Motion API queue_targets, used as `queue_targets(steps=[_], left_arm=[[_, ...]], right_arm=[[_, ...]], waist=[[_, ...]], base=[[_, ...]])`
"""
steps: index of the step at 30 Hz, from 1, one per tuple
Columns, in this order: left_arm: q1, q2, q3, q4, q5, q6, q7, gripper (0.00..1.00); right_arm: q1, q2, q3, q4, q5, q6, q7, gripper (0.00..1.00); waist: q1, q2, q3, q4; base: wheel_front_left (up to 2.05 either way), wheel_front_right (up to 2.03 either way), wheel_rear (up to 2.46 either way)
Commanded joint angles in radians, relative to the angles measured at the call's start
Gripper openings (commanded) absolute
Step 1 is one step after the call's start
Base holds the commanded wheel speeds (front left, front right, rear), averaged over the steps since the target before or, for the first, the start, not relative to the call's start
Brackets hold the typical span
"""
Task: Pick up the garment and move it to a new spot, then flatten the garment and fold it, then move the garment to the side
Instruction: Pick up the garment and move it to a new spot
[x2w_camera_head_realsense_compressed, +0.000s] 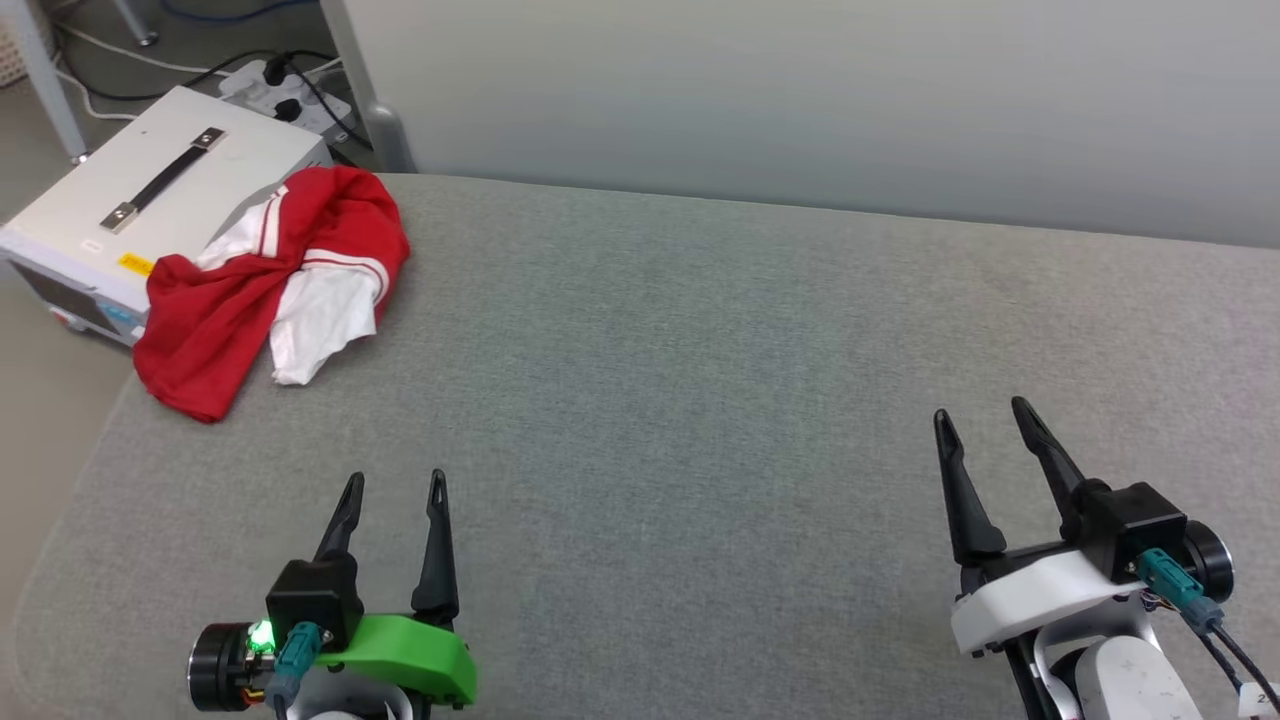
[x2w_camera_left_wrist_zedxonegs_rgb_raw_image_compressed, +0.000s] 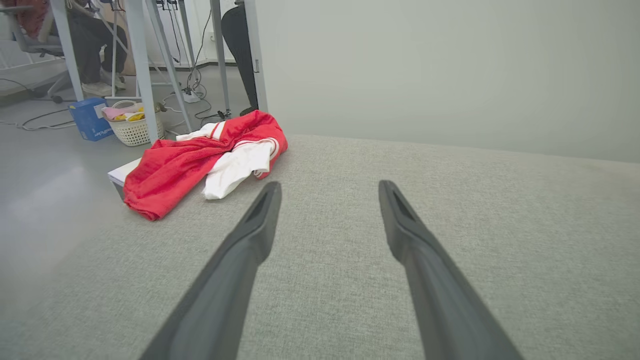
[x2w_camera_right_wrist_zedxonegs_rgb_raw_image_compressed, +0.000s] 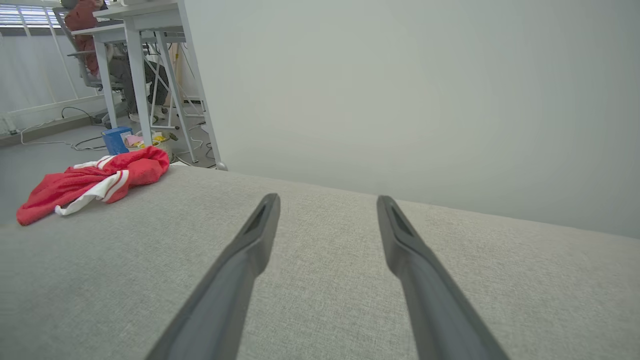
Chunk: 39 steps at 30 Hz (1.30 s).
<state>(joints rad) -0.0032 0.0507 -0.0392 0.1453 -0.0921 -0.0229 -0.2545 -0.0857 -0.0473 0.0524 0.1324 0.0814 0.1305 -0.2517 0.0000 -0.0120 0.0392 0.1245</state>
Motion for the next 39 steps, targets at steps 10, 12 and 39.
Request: queue_targets(steps=[10, 12, 39], left_arm=[[0.001, -0.001, 0.015, 0.007, 0.001, -0.009, -0.007, 1.00], [0.003, -0.001, 0.015, 0.007, 0.001, -0.009, -0.007, 1.00], [0.014, -0.001, 0.021, -0.006, -0.002, -0.011, -0.007, 1.00]], right_arm=[[-0.006, -0.003, 0.041, 0.004, 0.011, 0.000, -0.010, 1.00], [-0.006, -0.003, 0.044, 0.004, 0.011, 0.000, -0.010, 1.00], [-0.005, -0.003, 0.059, 0.015, 0.026, 0.000, -0.010, 1.00]], waist=[[0.0000, 0.0120, -0.016, 0.169], [0.0000, 0.0120, -0.017, 0.190], [0.0000, 0.0120, -0.028, 0.299]], base=[[0.00, 0.00, 0.00], [0.00, 0.00, 0.00], [0.00, 0.00, 0.00]])
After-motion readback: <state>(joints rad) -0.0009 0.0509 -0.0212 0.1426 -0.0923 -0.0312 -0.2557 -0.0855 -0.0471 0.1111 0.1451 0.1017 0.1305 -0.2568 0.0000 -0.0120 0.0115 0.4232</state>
